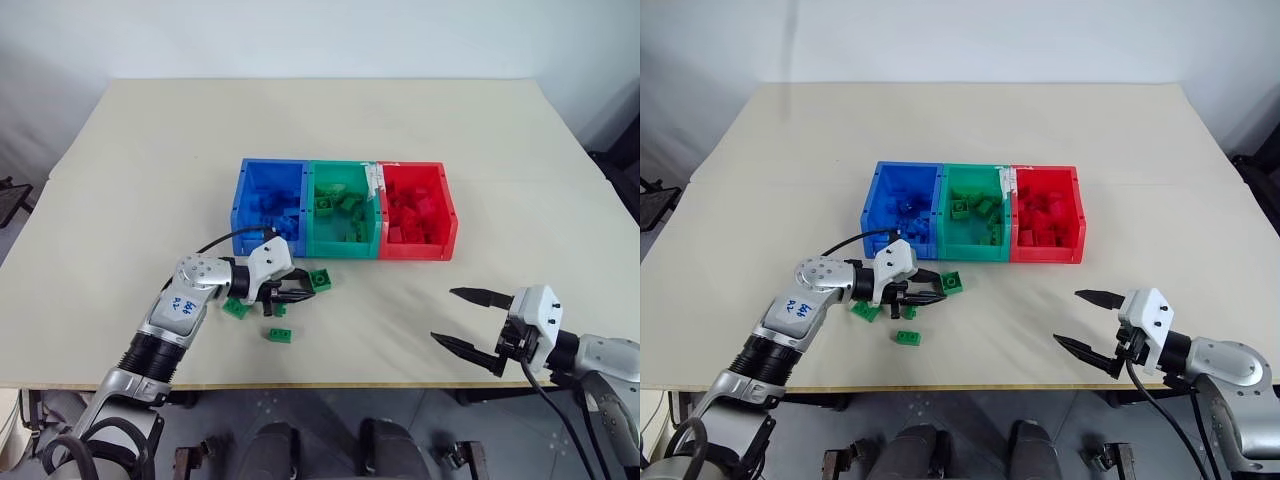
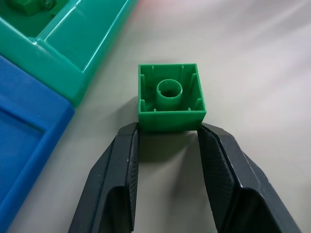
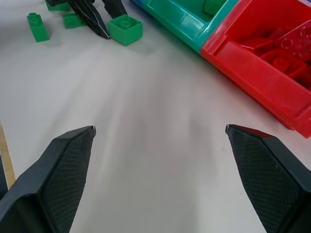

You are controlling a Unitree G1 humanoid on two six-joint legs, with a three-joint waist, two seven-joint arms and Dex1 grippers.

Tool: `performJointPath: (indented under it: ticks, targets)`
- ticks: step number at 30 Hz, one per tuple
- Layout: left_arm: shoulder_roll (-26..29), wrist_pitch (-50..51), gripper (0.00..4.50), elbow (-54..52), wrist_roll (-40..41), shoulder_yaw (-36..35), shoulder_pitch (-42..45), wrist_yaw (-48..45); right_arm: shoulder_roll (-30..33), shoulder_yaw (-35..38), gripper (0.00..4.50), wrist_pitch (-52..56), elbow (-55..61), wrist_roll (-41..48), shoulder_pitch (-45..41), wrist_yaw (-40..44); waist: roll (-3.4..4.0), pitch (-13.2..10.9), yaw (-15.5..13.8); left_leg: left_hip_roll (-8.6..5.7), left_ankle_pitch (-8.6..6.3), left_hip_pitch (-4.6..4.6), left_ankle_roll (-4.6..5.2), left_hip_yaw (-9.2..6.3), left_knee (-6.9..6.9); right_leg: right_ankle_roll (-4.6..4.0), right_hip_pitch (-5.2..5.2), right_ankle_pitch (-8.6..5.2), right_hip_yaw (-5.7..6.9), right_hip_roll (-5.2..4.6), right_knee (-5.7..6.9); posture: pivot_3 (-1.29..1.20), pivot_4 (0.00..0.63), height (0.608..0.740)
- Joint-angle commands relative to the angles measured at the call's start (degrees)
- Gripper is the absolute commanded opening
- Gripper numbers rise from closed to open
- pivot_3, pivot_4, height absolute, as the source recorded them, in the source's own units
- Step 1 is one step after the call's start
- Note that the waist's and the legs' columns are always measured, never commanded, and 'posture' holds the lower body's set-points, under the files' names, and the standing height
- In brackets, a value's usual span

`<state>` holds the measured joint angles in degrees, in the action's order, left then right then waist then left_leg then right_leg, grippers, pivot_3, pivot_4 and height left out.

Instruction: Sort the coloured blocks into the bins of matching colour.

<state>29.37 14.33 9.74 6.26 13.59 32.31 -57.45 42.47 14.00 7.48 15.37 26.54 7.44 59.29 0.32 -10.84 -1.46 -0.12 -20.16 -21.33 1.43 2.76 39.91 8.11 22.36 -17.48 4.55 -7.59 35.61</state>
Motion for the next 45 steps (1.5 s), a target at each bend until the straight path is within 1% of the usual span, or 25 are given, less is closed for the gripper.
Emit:
performJointPath:
  ticks: [1, 3, 6, 8, 9, 11, 13, 16, 21, 23, 25, 29, 30, 31, 33, 35, 38, 40, 43, 45]
  targets:
    - [0.3, -1.6, 1.45, -1.6, 1.2, -1.2, 0.3, -1.5, -0.1, 1.9, 4.5, -0.8, 2.0, 1.1, 0.2, -0.5, 0.0, 0.0, 0.0, 0.0, 0.0, 0.0, 0.0, 0.0, 0.0, 0.0, 0.0, 0.0, 0.0, 0.0, 0.0, 0.0, 0.15, 0.74]
    - [0.2, -2.8, 1.45, -2.2, 2.3, -2.2, 0.5, -2.0, 0.0, 2.0, 4.5, -0.7, 2.0, 1.1, 0.1, -0.6, 0.0, 0.0, -0.1, 0.0, 0.0, 0.0, 0.0, 0.0, 0.01, 0.0, 0.0, 0.0, 0.0, 0.0, 0.0, 0.0, 0.15, 0.74]
    - [-0.9, -5.8, 1.45, -5.3, 6.8, -5.1, 0.2, -4.0, -0.5, 2.7, 4.5, -0.8, 2.0, 1.2, 0.4, -1.7, 0.0, 0.0, 0.0, 0.02, 0.0, -0.01, 0.0, -0.01, 0.02, 0.0, 0.01, 0.0, 0.0, -0.01, 0.01, 0.0, 0.15, 0.74]
    - [-0.9, -5.7, 1.45, -7.2, 8.5, -6.5, 0.3, -4.4, -1.5, 3.8, 4.5, -1.2, 2.1, 1.6, 0.5, -3.2, 0.0, 0.0, -0.1, 0.04, 0.0, -0.01, 0.0, -0.02, 0.02, 0.0, 0.0, 0.0, 0.0, -0.02, 0.01, 0.0, 0.15, 0.74]
    - [-1.3, -6.5, 1.45, -7.7, 9.4, -7.2, 0.6, -4.3, -2.5, 5.0, 4.5, -0.7, 2.6, 2.8, 0.7, -4.6, 0.0, 0.0, -0.1, 0.04, 0.0, -0.01, 0.0, -0.02, 0.02, 0.0, 0.0, 0.0, 0.0, -0.03, 0.01, 0.0, 0.15, 0.74]
    - [-2.8, -4.9, 1.45, -6.9, 9.8, -8.7, 3.5, -1.0, -4.4, 7.1, 4.5, 0.0, 3.6, 4.3, 1.0, -7.2, 0.0, 0.0, -0.2, 0.04, 0.0, -0.01, 0.0, -0.03, 0.03, 0.0, -0.01, 0.0, 0.01, -0.04, 0.02, 0.0, 0.15, 0.74]
    - [-4.1, -4.3, 1.45, -4.8, 9.0, -9.3, 6.3, 1.6, -5.4, 8.1, 4.5, 0.4, 4.5, 4.9, 1.5, -8.6, 0.0, 0.0, -0.3, 0.02, 0.0, -0.03, 0.0, -0.07, 0.09, 0.01, -0.04, 0.01, 0.04, -0.03, 0.02, 0.0, 0.15, 0.74]
    - [-7.0, -5.7, 1.45, 3.3, 6.0, -8.5, 12.1, 5.3, -7.5, 9.2, 4.5, -0.1, 5.4, 5.2, 1.1, -12.0, -0.01, 0.0, -0.2, -0.09, 0.02, 0.01, 0.03, -0.06, 0.09, 0.08, -0.1, 0.04, 0.01, -0.02, 0.0, 0.0, 0.15, 0.74]
    - [-9.9, -10.1, 1.45, 16.1, 2.2, -6.3, 18.9, 5.8, -7.7, 9.1, 4.5, 0.1, 7.0, 5.1, 0.4, -13.9, -0.02, 0.0, -0.1, -0.2, 0.02, -0.01, 0.04, 0.02, 0.05, 0.09, -0.03, 0.05, 0.0, 0.02, -0.01, 0.0, 0.15, 0.74]
    - [-10.4, -11.4, 2.17, 19.9, 1.3, -6.2, 20.7, 6.2, -7.6, 8.9, 4.5, 0.1, 7.4, 5.2, 0.1, -14.1, -0.02, 0.0, 0.0, -0.21, 0.02, -0.03, 0.04, 0.07, 0.04, 0.09, 0.02, 0.05, -0.01, 0.05, 0.0, 0.0, 0.15, 0.74]
    - [-10.7, -12.0, 2.77, 22.0, 0.9, -6.7, 21.9, 6.7, -7.5, 8.8, 4.5, 0.2, 8.0, 5.4, -0.2, -14.3, -0.02, 0.0, 0.1, -0.2, 0.02, -0.05, 0.04, 0.09, 0.04, 0.09, 0.04, 0.05, -0.02, 0.07, -0.01, 0.0, 0.15, 0.74]
    - [-9.7, -13.0, 4.0, 20.3, 2.5, -8.0, 21.1, 4.8, -7.1, 8.3, 4.5, 0.6, 8.5, 5.8, -1.0, -13.9, -0.02, 0.0, 0.0, -0.17, 0.02, -0.06, 0.04, 0.1, 0.03, 0.09, 0.05, 0.05, -0.04, 0.06, -0.01, 0.0, 0.15, 0.74]
    - [-9.2, -13.9, 4.31, 19.6, 2.8, -8.6, 20.6, 4.4, -7.0, 8.2, 4.5, 0.6, 8.5, 5.8, -1.3, -13.6, -0.02, 0.0, 0.0, -0.16, 0.02, -0.06, 0.04, 0.1, 0.04, 0.09, 0.06, 0.05, -0.04, 0.05, -0.01, 0.0, 0.15, 0.74]
    - [-7.8, -14.1, 4.48, 17.6, 4.7, -9.9, 18.9, 2.1, -6.7, 7.6, 4.5, 0.7, 8.1, 5.9, -2.1, -12.9, -0.02, 0.0, 0.0, -0.15, 0.02, -0.06, 0.04, 0.09, 0.04, 0.09, 0.06, 0.05, -0.04, 0.06, -0.01, 0.0, 0.15, 0.74]
    - [-3.0, -16.3, 4.48, 13.6, 7.8, -13.4, 14.1, -2.5, -5.6, 5.8, 4.5, 1.0, 6.5, 5.8, -4.3, -10.4, -0.01, 0.0, 0.9, -0.1, 0.02, -0.04, 0.03, 0.13, 0.03, 0.09, 0.09, 0.05, -0.09, 0.06, -0.01, 0.0, 0.15, 0.74]
    - [0.4, -15.6, 4.48, 9.8, 10.7, -15.8, 10.1, -5.4, -4.7, 4.5, 4.5, 1.0, 4.9, 5.6, -5.8, -8.0, -0.01, 0.0, 1.5, 0.03, 0.02, 0.02, 0.03, 0.18, -0.05, 0.06, 0.11, 0.03, -0.11, 0.07, 0.02, 0.0, 0.15, 0.74]
    - [6.9, -17.1, 4.48, 4.2, 14.0, -20.6, 1.1, -9.9, -2.7, 1.6, 4.5, 0.3, 1.0, 4.3, -9.0, -3.4, -0.01, 0.0, 1.7, 0.13, 0.02, 0.03, 0.02, 0.18, -0.08, 0.04, 0.11, 0.02, -0.08, 0.05, 0.01, 0.0, 0.15, 0.74]
    - [10.7, -16.1, 4.48, 1.0, 16.5, -24.2, -5.1, -11.9, -1.7, -0.2, 4.5, -0.1, -1.9, 3.7, -11.8, -0.5, -0.02, 0.0, 1.6, 0.11, 0.01, 0.03, 0.05, 0.19, -0.07, 0.04, 0.1, 0.02, -0.11, 0.0, 0.0, 0.0, 0.15, 0.74]
    - [16.2, -15.5, 4.48, -0.6, 18.3, -30.7, -15.7, -13.4, -1.0, -3.8, 4.5, 0.7, -4.5, 3.8, -16.6, 3.7, -0.02, 0.0, 1.7, 0.11, -0.02, 0.03, 0.09, 0.15, -0.06, 0.04, 0.09, 0.02, -0.1, -0.07, 0.0, 0.0, 0.15, 0.74]
    - [18.2, -16.1, 4.48, -0.5, 18.6, -33.2, -20.5, -13.9, -0.6, -5.9, 4.5, 0.4, -5.5, 3.4, -18.4, 6.7, -0.01, 0.0, 1.4, 0.11, -0.03, 0.03, 0.09, 0.11, -0.06, 0.04, 0.08, 0.02, -0.09, -0.1, -0.01, 0.0, 0.15, 0.74]
